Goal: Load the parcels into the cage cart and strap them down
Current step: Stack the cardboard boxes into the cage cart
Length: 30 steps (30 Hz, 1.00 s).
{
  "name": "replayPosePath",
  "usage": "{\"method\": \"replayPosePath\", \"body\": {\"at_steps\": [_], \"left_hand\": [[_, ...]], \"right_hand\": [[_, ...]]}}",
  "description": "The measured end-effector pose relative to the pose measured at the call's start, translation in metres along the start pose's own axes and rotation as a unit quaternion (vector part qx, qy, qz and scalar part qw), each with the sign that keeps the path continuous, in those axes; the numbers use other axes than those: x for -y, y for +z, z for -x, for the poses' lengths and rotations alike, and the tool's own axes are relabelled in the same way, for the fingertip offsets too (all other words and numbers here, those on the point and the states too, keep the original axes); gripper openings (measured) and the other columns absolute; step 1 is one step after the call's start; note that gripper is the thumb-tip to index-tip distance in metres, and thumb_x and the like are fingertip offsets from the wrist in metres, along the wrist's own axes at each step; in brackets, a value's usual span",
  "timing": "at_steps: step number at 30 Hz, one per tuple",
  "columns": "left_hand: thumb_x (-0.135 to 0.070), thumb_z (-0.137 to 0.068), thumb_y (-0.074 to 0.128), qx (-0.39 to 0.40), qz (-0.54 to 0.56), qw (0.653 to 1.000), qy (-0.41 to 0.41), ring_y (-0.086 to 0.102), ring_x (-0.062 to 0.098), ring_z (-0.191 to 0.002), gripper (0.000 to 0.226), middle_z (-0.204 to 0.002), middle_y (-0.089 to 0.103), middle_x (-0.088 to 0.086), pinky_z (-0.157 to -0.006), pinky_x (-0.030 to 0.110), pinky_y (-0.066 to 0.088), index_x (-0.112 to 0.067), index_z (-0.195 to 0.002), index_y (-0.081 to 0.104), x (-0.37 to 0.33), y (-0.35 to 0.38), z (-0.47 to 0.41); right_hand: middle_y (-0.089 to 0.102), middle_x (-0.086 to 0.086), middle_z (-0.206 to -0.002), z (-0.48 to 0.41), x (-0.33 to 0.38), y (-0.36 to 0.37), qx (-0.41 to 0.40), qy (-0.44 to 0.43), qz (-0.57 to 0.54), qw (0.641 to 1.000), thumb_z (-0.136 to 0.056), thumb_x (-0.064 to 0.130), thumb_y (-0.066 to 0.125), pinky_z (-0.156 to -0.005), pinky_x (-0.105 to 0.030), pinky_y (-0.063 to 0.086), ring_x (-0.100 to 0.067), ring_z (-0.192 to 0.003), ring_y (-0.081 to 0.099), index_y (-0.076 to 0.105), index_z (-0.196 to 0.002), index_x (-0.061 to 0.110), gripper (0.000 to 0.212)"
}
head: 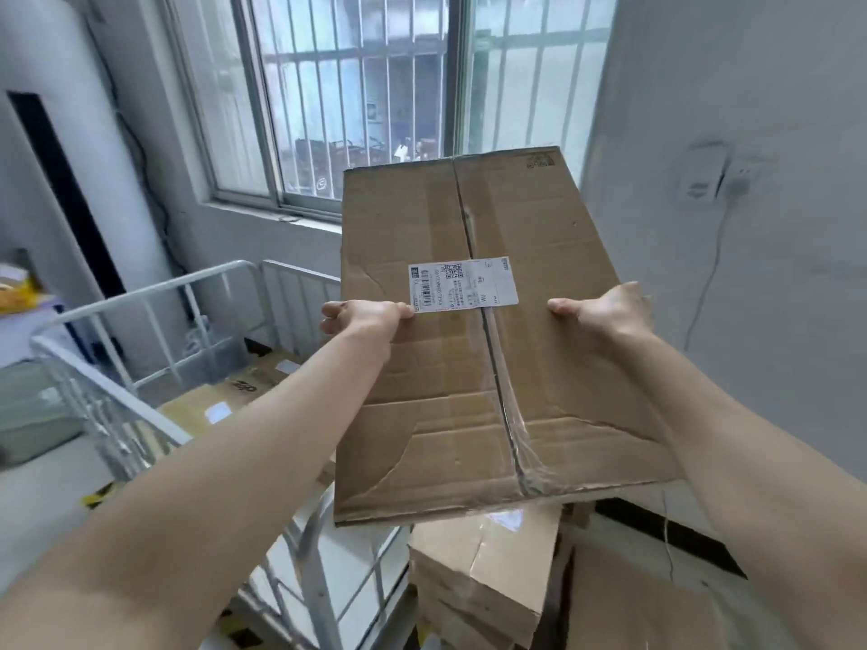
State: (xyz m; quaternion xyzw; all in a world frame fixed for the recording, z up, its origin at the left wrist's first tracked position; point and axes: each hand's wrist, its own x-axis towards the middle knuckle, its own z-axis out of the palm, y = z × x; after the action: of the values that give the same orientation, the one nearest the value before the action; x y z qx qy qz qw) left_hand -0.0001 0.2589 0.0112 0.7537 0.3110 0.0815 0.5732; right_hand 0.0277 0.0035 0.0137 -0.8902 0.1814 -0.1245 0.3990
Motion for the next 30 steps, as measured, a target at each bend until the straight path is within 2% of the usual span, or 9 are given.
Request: {"method": "replayPosePath", "body": {"at_steps": [4, 10, 14, 16, 20, 23, 25, 28, 30], "left_hand": [[-0.029, -0.071, 0.083, -0.073, 0.061, 0.995, -0.013, 0.032, 0.027, -0.132, 0.087, -0.146, 0.026, 0.013, -0.105, 0.033, 0.032, -0.011, -0.131, 0.022, 0.007, -0.057, -0.054], [-0.029, -0.068, 0.084, -0.136, 0.089, 0.986, -0.036, 0.037, 0.026, -0.129, 0.094, -0.142, 0.030, 0.013, -0.101, 0.030, 0.035, -0.005, -0.137, 0.023, 0.025, -0.121, -0.123], [-0.029, -0.068, 0.084, -0.169, 0.089, 0.980, -0.047, 0.032, 0.025, -0.134, 0.105, -0.147, 0.026, 0.014, -0.108, 0.030, 0.029, -0.002, -0.143, 0.016, 0.034, -0.146, -0.162], [-0.028, -0.067, 0.084, -0.184, 0.085, 0.978, -0.058, 0.028, 0.026, -0.137, 0.111, -0.151, 0.022, 0.015, -0.111, 0.031, 0.027, -0.001, -0.145, 0.011, 0.039, -0.153, -0.183], [-0.026, -0.058, 0.088, -0.224, 0.110, 0.966, -0.067, 0.041, 0.025, -0.128, 0.104, -0.142, 0.034, 0.014, -0.108, 0.034, 0.036, -0.001, -0.135, 0.023, 0.046, -0.166, -0.229], [-0.032, -0.053, 0.088, -0.224, 0.111, 0.964, -0.086, 0.034, 0.023, -0.134, 0.118, -0.148, 0.026, 0.011, -0.112, 0.031, 0.030, 0.000, -0.143, 0.019, 0.049, -0.166, -0.263], [-0.029, -0.060, 0.087, -0.238, 0.110, 0.960, -0.092, 0.028, 0.024, -0.139, 0.120, -0.151, 0.021, 0.012, -0.114, 0.032, 0.026, 0.001, -0.146, 0.009, 0.050, -0.162, -0.288], [-0.030, -0.050, 0.088, -0.253, 0.125, 0.952, -0.117, 0.035, 0.025, -0.135, 0.120, -0.145, 0.029, 0.011, -0.110, 0.035, 0.033, -0.001, -0.143, 0.018, 0.052, -0.154, -0.329], [-0.030, -0.061, 0.086, -0.268, 0.103, 0.949, -0.128, 0.026, 0.023, -0.140, 0.120, -0.153, 0.017, 0.011, -0.114, 0.035, 0.027, 0.000, -0.147, 0.008, 0.054, -0.145, -0.353]], "right_hand": [[0.033, -0.019, -0.143, -0.001, 0.065, 0.066, 0.034, -0.027, -0.011, 0.999, -0.061, 0.057, 0.082, -0.110, -0.045, 0.032, -0.035, -0.134, 0.035, 0.029, -0.138, 0.001, 0.108], [0.032, -0.019, -0.142, 0.002, 0.139, 0.148, 0.069, -0.055, 0.007, 0.996, -0.061, 0.057, 0.081, -0.113, -0.050, 0.025, -0.038, -0.133, 0.035, 0.028, -0.139, 0.000, 0.110], [0.033, -0.018, -0.143, 0.000, 0.173, 0.193, 0.092, -0.078, 0.018, 0.993, -0.062, 0.058, 0.080, -0.110, -0.048, 0.025, -0.035, -0.133, 0.036, 0.028, -0.140, 0.002, 0.110], [0.036, -0.018, -0.141, -0.006, 0.184, 0.215, 0.110, -0.088, 0.016, 0.990, -0.058, 0.061, 0.081, -0.109, -0.048, 0.030, -0.036, -0.130, 0.039, 0.029, -0.139, 0.002, 0.113], [0.040, -0.018, -0.138, -0.029, 0.210, 0.264, 0.142, -0.107, 0.016, 0.984, -0.053, 0.066, 0.080, -0.106, -0.050, 0.035, -0.039, -0.126, 0.042, 0.030, -0.138, 0.004, 0.117], [0.035, -0.017, -0.139, -0.049, 0.228, 0.298, 0.162, -0.126, 0.017, 0.979, -0.056, 0.064, 0.080, -0.108, -0.048, 0.034, -0.039, -0.127, 0.041, 0.029, -0.140, 0.004, 0.114], [0.034, -0.017, -0.138, -0.066, 0.238, 0.322, 0.179, -0.127, 0.015, 0.976, -0.058, 0.062, 0.081, -0.108, -0.047, 0.034, -0.038, -0.126, 0.043, 0.030, -0.138, 0.004, 0.111], [0.034, -0.017, -0.139, -0.097, 0.249, 0.360, 0.203, -0.126, 0.027, 0.971, -0.059, 0.062, 0.080, -0.109, -0.047, 0.034, -0.037, -0.127, 0.042, 0.029, -0.139, 0.004, 0.112], [0.033, -0.017, -0.139, -0.117, 0.252, 0.389, 0.224, -0.121, 0.033, 0.967, -0.058, 0.063, 0.080, -0.108, -0.049, 0.034, -0.037, -0.127, 0.042, 0.028, -0.139, 0.003, 0.114]]}}
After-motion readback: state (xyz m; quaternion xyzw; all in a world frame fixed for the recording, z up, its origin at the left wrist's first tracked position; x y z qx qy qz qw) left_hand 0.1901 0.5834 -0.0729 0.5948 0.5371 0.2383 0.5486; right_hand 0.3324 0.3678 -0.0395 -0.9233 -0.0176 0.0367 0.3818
